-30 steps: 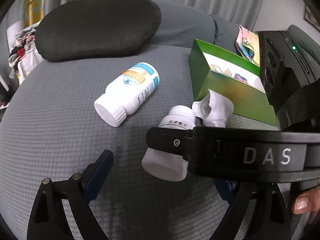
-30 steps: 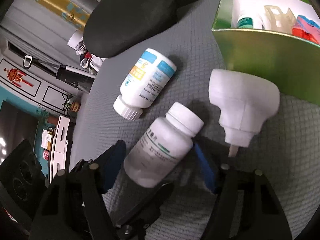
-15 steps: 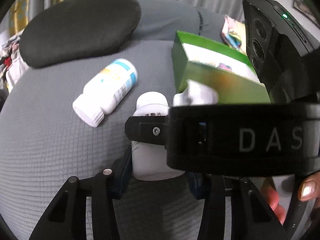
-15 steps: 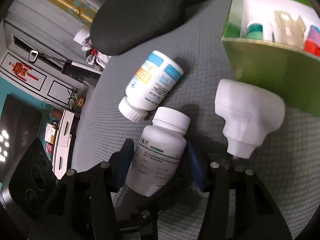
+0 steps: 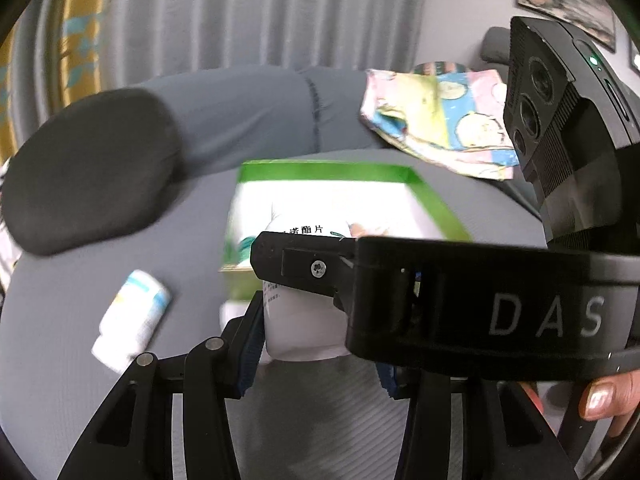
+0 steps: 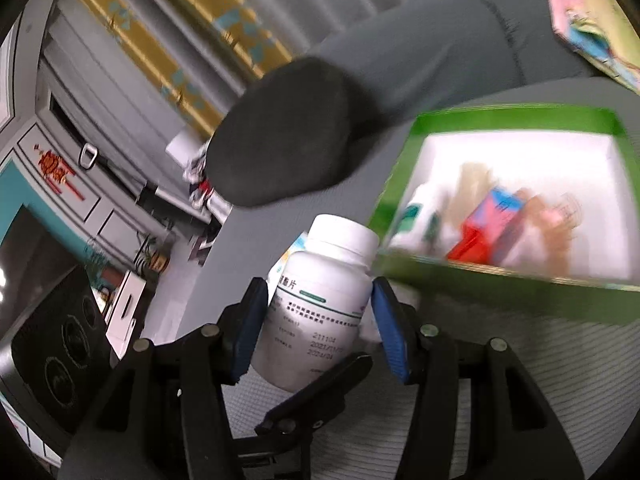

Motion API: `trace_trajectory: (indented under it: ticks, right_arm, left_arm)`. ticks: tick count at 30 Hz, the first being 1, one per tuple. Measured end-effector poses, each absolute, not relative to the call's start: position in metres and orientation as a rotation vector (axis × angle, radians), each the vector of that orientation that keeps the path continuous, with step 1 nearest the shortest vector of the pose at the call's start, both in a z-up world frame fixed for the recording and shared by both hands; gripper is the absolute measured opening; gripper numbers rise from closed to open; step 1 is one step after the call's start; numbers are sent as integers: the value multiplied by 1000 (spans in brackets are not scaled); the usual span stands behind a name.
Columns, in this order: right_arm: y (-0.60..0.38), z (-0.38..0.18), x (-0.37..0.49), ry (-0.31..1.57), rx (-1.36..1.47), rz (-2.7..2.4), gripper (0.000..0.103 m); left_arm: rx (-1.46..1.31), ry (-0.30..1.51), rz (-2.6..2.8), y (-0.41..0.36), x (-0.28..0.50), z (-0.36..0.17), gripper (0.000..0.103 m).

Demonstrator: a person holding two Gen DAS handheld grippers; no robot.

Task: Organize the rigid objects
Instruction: 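Lower the pill bottle into the green box and open the right gripper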

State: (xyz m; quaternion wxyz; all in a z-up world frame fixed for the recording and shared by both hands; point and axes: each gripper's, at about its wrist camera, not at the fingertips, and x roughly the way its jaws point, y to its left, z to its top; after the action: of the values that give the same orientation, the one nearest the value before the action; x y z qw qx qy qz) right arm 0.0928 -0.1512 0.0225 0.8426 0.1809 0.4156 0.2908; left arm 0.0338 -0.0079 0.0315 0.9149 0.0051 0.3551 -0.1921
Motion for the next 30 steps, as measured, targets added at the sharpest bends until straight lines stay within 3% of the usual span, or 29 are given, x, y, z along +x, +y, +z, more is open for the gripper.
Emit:
trace_trajectory:
  ticks: [18, 20, 22, 24, 29, 30]
  right_arm:
    - [-213, 10, 150, 793, 423, 416, 55]
    - [-218, 3, 155, 800, 454, 380, 76]
    - [-221, -2, 153, 801, 476, 359, 79]
    - [-224, -4, 151, 803, 479, 350, 79]
    - [-232, -5, 139, 809, 479, 337, 79]
    - [-233, -4, 136, 809, 477, 335, 79]
  left_arm:
    - [-18, 781, -439, -79, 115, 15, 48]
    - [-38, 814, -420, -80, 124, 7, 55]
    - [-36, 817, -396, -79, 127, 3, 73]
    - [-23, 804, -381, -75, 123, 2, 79]
    - [-27, 816, -354, -62, 116, 2, 81]
    - [-28, 821, -346, -60, 115, 1, 86]
